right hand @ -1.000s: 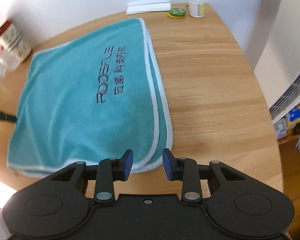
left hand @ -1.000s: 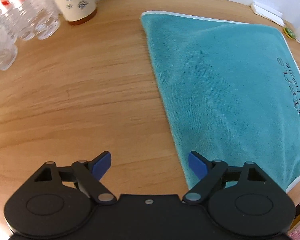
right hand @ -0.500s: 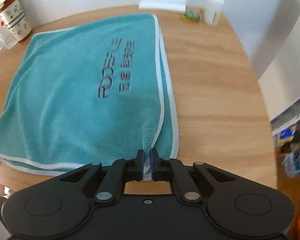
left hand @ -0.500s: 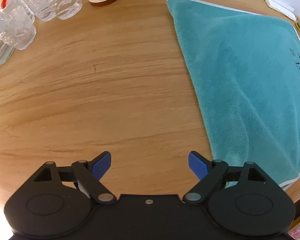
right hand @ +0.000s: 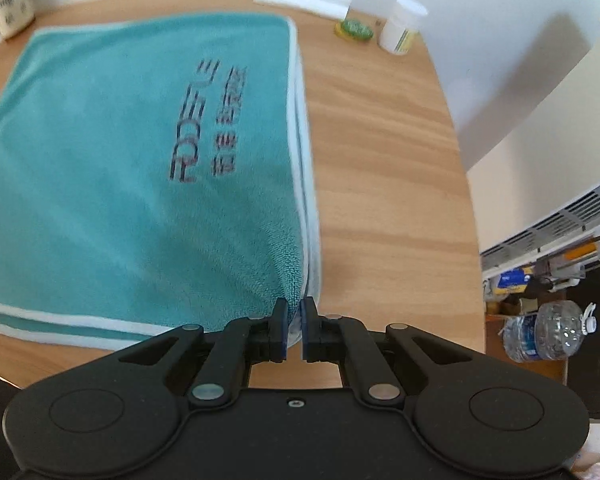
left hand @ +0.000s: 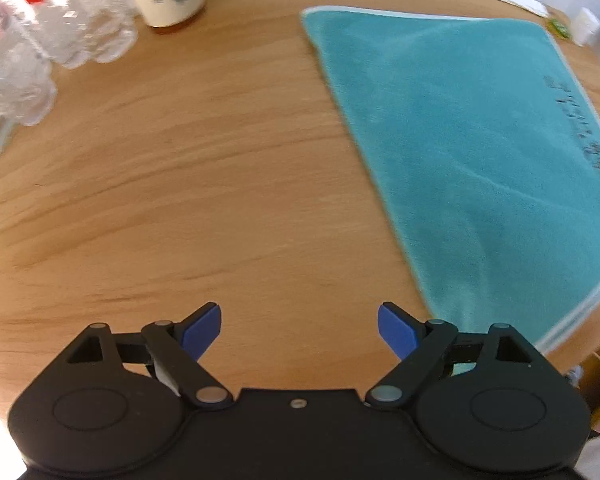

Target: Fold towel

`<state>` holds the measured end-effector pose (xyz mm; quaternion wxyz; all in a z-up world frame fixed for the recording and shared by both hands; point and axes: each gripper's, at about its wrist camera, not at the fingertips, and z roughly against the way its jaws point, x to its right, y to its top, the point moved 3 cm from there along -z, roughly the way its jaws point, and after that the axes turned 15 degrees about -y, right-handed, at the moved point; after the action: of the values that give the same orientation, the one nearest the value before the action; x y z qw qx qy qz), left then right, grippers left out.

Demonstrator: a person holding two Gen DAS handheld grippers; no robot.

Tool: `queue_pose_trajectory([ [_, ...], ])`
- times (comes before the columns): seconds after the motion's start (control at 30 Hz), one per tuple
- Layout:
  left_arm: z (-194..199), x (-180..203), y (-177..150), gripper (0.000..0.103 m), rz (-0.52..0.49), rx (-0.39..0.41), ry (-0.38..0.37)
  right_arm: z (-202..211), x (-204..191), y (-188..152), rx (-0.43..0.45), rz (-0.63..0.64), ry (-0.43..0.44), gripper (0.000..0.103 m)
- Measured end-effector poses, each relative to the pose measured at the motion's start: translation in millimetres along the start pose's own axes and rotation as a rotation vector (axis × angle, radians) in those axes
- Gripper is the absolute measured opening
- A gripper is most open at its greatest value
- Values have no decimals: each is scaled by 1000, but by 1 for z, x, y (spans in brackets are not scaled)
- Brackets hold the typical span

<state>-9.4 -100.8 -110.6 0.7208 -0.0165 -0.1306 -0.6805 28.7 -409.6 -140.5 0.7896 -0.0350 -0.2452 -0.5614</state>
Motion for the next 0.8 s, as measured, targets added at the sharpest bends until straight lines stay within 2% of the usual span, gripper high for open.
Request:
queue_pose_trajectory([
  [0.1, -11, 4, 11, 89, 1, 3, -22, 2, -9, -2, 25, 62, -34, 8],
  [0.2, -24, 1, 29, 89, 15, 18, -18, 1, -4, -3, 23, 47, -17, 8],
  [0.33, -37, 2, 58, 89, 34, 46, -6, 5, -3, 0, 27, 83, -45, 21],
  [0.4, -40, 6, 72, 89, 13, 66, 13, 15, -1, 6, 47, 96, -67, 22],
  [0.47, -41, 12, 85, 89, -18, 84, 16, 36, -4, 13, 77, 119, -45, 28],
  [0.53, -43, 16, 94, 89, -50, 97, 12, 60, -18, 17, 130, 174, -7, 34],
  [0.6, -47, 18, 99, 89, -80, 104, 11, 81, -43, 18, 170, 240, -9, 35],
  [0.7, -57, 17, 104, 89, -108, 87, 33, 99, -68, 21, 201, 199, 112, 35],
  [0.8, -64, 17, 105, 89, -127, 74, 27, 118, -106, 16, 268, 218, 345, 35],
])
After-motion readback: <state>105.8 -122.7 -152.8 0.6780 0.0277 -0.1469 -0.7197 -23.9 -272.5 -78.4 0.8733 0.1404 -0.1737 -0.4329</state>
